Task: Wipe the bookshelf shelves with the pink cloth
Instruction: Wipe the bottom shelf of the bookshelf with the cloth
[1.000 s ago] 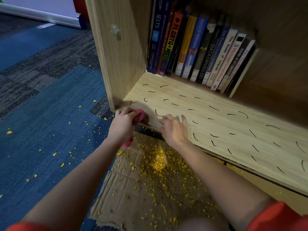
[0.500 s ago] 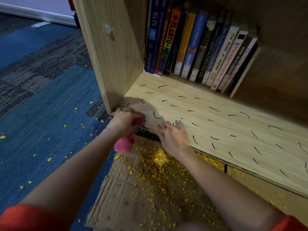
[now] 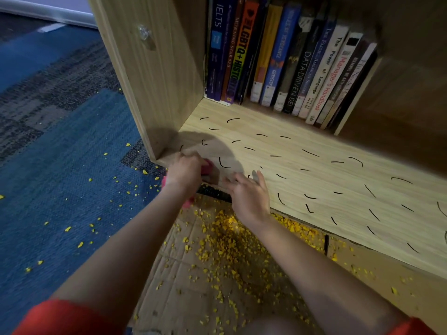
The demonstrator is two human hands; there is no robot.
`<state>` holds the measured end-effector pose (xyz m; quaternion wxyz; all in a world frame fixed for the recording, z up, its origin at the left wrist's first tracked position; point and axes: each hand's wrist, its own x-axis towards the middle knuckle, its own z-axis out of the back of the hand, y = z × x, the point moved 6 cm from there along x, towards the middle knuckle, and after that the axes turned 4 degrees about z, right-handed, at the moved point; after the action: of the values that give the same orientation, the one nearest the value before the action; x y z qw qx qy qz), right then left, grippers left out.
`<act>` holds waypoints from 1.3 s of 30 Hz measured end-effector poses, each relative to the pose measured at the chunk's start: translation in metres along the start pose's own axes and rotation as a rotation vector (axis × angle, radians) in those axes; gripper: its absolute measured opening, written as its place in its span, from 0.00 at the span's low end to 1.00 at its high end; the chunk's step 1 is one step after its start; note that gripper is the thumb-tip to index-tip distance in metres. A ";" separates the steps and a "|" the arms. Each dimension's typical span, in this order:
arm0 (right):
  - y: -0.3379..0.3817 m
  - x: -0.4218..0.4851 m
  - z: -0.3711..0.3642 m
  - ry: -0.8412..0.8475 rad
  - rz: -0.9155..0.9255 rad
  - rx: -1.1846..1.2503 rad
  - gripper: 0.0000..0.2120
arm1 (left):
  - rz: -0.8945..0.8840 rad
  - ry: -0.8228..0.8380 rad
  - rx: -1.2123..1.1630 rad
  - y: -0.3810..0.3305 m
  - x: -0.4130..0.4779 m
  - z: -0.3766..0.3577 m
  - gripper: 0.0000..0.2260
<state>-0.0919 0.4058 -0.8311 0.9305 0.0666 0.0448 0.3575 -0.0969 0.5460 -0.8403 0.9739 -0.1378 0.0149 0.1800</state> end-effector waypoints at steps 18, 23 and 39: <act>-0.003 0.006 0.003 0.030 0.016 0.014 0.22 | 0.201 -0.021 0.013 0.026 0.017 0.010 0.15; -0.001 0.005 0.000 0.003 0.001 -0.016 0.22 | -0.102 0.011 -0.019 -0.014 -0.023 -0.001 0.20; -0.002 0.004 0.000 -0.010 0.017 0.017 0.22 | 0.149 -0.043 0.011 0.019 0.009 0.021 0.16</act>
<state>-0.0874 0.4071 -0.8315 0.9271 0.0768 0.0427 0.3644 -0.0957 0.5717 -0.8261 0.9586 -0.1268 0.0051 0.2548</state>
